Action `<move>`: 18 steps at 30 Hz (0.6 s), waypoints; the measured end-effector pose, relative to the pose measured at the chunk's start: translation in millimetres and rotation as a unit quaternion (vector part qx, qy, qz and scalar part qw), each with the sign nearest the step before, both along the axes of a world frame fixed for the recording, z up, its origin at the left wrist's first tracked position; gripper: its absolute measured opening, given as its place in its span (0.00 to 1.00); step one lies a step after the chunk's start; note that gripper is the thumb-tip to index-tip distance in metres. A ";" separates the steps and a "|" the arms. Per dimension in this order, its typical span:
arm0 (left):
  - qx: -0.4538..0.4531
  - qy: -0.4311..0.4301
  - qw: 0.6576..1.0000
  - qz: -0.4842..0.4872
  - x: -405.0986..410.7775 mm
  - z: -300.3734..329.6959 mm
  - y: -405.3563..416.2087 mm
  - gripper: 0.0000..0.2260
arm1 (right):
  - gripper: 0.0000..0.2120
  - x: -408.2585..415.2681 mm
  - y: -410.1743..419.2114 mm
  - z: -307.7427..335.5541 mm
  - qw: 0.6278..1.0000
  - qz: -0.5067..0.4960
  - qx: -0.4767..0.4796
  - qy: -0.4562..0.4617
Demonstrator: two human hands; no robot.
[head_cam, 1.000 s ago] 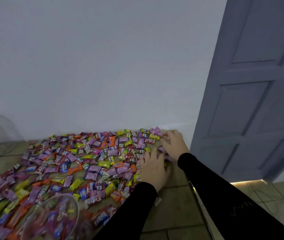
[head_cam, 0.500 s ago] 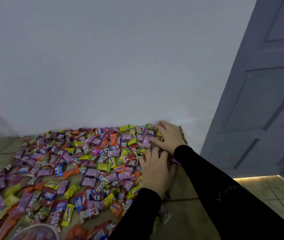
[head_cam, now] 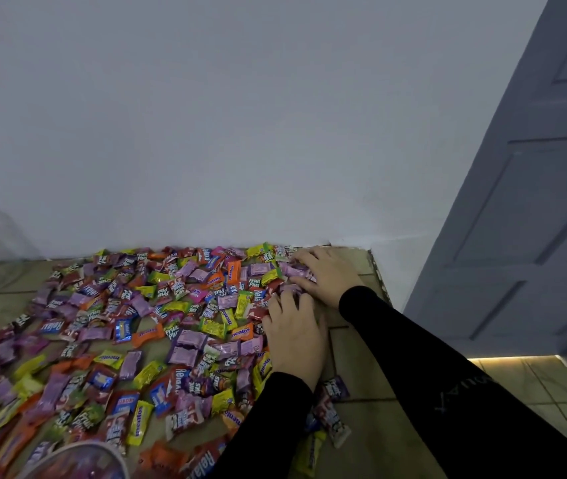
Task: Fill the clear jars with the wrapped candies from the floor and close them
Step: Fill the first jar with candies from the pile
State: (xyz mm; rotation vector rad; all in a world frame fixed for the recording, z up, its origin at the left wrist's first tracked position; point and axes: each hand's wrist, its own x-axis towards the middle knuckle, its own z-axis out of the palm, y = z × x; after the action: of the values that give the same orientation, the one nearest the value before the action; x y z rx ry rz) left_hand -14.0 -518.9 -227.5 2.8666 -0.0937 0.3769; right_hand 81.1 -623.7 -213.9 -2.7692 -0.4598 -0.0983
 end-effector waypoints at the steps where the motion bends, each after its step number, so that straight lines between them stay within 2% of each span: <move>1: -0.002 0.008 1.000 0.001 0.6 0.6 -0.2 0.12 | 0.22 0.4 2.0 1.5 1.000 0.004 -0.020 0.011; 4: -0.008 0.025 1.000 0.002 1.8 2.8 -0.7 0.13 | 0.22 -1.0 7.8 7.5 0.997 0.006 -0.072 0.027; 6: -0.022 0.031 0.999 -0.003 2.6 4.1 1.6 0.12 | 0.23 -5.0 9.2 13.0 0.998 -0.005 -0.054 0.043; 10: -0.042 0.012 0.999 -0.019 5.3 -0.7 7.5 0.08 | 0.24 -18.6 9.8 19.9 0.995 -0.019 0.067 0.078; 12: -0.086 -0.008 0.996 -0.021 4.3 2.0 9.6 0.08 | 0.24 -25.4 11.8 20.8 0.986 -0.017 0.141 0.085; 15: -0.131 -0.016 0.991 -0.024 0.3 11.2 10.6 0.11 | 0.26 -31.3 16.4 19.9 0.968 -0.028 0.231 0.097; 18: -0.159 -0.035 0.986 -0.028 -2.2 18.3 13.8 0.13 | 0.23 -38.0 22.7 21.5 0.940 -0.048 0.323 0.097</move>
State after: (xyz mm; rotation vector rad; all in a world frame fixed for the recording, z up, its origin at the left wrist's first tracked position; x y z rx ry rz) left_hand -16.1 -505.1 -209.2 2.5312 -0.1152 0.4380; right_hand 43.1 -601.0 -192.5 -2.1233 -0.1899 0.0033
